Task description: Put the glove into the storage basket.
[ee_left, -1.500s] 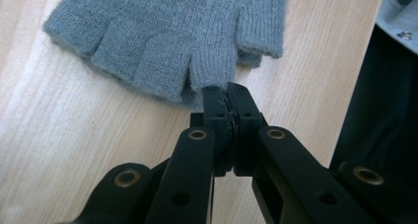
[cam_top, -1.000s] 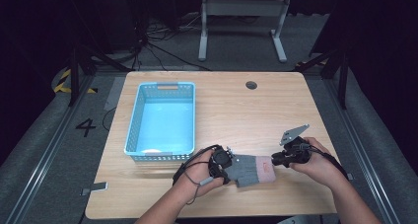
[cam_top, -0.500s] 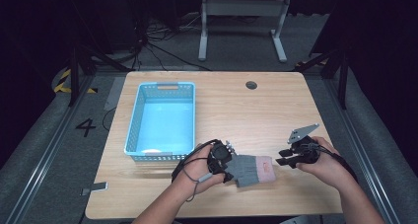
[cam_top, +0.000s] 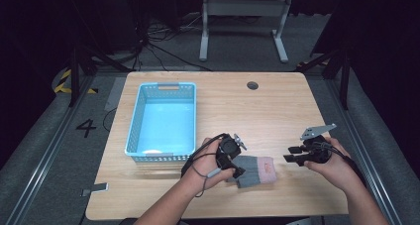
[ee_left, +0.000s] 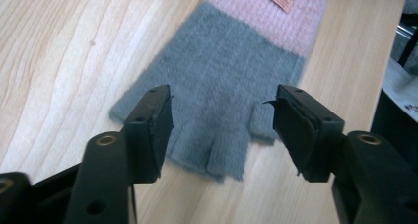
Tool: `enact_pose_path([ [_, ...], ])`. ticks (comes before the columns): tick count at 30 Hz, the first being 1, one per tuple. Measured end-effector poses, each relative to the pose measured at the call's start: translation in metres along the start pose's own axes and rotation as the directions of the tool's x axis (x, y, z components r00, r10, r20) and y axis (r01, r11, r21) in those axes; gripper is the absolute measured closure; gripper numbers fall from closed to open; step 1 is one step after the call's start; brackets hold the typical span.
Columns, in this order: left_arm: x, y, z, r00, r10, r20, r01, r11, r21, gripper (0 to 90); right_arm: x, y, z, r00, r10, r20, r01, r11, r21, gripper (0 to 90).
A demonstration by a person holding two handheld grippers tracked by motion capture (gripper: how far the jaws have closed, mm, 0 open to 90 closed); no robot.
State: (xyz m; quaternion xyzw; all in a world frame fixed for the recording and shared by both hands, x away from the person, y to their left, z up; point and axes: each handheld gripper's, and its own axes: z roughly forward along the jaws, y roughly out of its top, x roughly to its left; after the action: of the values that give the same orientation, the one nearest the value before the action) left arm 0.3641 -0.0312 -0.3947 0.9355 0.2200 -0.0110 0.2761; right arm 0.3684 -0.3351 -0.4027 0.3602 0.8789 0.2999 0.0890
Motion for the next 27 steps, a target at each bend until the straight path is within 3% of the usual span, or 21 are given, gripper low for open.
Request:
enact_pose_path([
  [4,0.000,0.003,0.008,1.0000,0.009,-0.003,-0.009,0.9999,-0.009,36.0,-0.006,-0.004,-0.003,0.9990,0.042,0.015,-0.042,0.999,-0.017,57.4],
  [10,0.001,0.006,0.021,0.9996,0.027,0.006,-0.026,0.9991,-0.032,27.0,-0.010,-0.005,-0.006,0.9989,0.042,0.022,-0.041,0.999,-0.028,56.2],
  [17,0.000,0.009,0.040,0.9975,0.069,0.017,-0.069,0.9976,-0.005,23.7,-0.010,-0.005,-0.006,0.9992,0.039,0.014,-0.038,0.999,-0.030,55.9],
  [27,0.000,0.010,0.055,0.9954,0.094,-0.018,-0.094,0.9955,0.012,20.2,-0.009,-0.005,-0.005,0.9995,0.029,-0.008,-0.029,0.999,-0.032,53.5],
])
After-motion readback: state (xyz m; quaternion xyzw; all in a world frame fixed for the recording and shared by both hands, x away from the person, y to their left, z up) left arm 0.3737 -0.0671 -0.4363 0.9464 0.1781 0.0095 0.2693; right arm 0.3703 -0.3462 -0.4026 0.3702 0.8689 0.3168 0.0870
